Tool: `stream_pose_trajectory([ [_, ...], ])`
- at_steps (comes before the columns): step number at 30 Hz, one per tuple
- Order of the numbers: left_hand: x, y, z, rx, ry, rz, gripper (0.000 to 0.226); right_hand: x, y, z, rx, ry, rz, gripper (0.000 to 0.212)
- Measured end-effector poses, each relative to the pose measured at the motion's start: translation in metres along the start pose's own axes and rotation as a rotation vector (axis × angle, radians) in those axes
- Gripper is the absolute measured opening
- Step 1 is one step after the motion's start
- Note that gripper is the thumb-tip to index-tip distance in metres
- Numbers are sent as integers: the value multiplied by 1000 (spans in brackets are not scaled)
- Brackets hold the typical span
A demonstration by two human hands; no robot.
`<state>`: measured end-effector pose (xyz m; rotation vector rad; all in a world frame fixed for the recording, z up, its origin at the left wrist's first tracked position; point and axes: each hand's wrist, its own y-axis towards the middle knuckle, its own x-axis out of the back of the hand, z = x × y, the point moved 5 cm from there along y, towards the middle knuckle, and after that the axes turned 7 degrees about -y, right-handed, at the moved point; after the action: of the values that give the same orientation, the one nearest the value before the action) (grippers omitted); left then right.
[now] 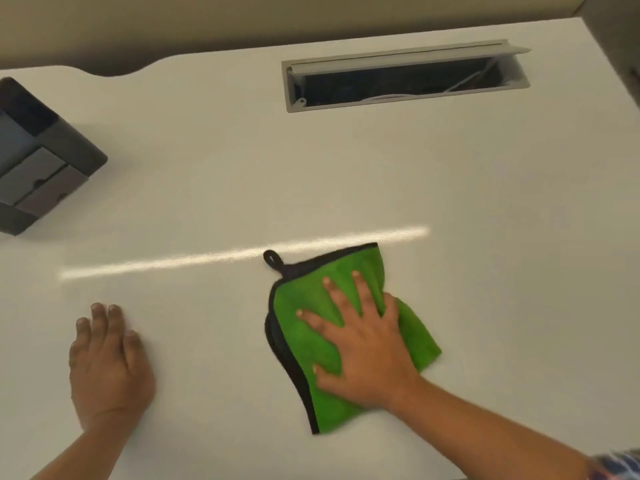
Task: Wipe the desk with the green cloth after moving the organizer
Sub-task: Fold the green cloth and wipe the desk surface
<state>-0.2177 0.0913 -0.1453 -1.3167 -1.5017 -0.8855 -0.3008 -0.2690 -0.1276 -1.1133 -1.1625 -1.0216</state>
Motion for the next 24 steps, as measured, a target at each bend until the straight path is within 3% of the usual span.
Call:
stream_pose_trajectory([
  [6,-4,2,1,-4,8,15,61,-6,-89,-109,-212,-84,84,88],
  [11,0,2,-4,-10,-6,5,62,14,-15,-191,-705,-20,75,82],
  [13,0,1,-5,-18,-9,4,62,20,38,-193,-784,22,68,85],
  [15,1,2,-5,-23,-16,-3,61,24,91,-165,-726,45,89,91],
  [18,0,2,-4,-26,-31,-12,61,26,135,-77,-432,2,89,95],
  [21,0,0,-4,-30,-33,-16,61,22,114,8,-112,-53,32,87],
  [24,1,1,-4,-29,-31,-14,61,8,48,33,60,-30,1,81],
])
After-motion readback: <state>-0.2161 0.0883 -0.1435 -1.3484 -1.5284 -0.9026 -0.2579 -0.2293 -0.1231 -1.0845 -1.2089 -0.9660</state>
